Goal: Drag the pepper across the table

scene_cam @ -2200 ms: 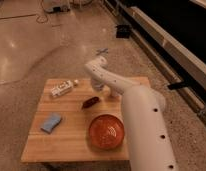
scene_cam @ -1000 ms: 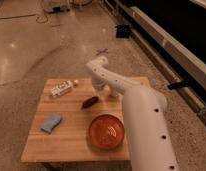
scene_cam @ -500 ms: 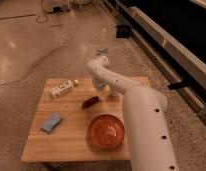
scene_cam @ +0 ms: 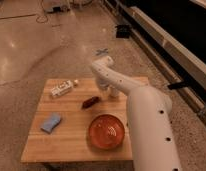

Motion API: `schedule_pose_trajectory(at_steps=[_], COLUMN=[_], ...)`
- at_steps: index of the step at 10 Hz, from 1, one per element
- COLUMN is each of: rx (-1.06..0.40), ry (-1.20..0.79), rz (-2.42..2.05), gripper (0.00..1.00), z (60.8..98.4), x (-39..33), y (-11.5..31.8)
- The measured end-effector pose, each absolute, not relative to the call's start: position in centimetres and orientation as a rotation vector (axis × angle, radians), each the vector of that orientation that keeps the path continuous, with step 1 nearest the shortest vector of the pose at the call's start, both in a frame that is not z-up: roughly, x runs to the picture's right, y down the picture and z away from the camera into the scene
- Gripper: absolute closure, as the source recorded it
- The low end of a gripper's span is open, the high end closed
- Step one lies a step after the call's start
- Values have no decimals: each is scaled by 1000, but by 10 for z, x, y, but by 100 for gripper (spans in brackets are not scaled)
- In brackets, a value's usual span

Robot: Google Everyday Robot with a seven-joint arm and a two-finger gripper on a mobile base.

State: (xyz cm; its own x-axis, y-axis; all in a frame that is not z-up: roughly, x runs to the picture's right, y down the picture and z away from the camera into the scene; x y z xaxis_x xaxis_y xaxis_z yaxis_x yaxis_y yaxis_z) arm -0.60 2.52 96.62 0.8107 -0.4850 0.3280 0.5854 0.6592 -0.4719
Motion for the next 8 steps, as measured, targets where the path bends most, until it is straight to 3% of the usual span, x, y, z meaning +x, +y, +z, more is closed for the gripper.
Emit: schedule_pose_trajectory(at_steps=[8], rx=[-596], ry=[-184], rz=[-589], gripper=[58], z=[971], x=[-1], y=[31])
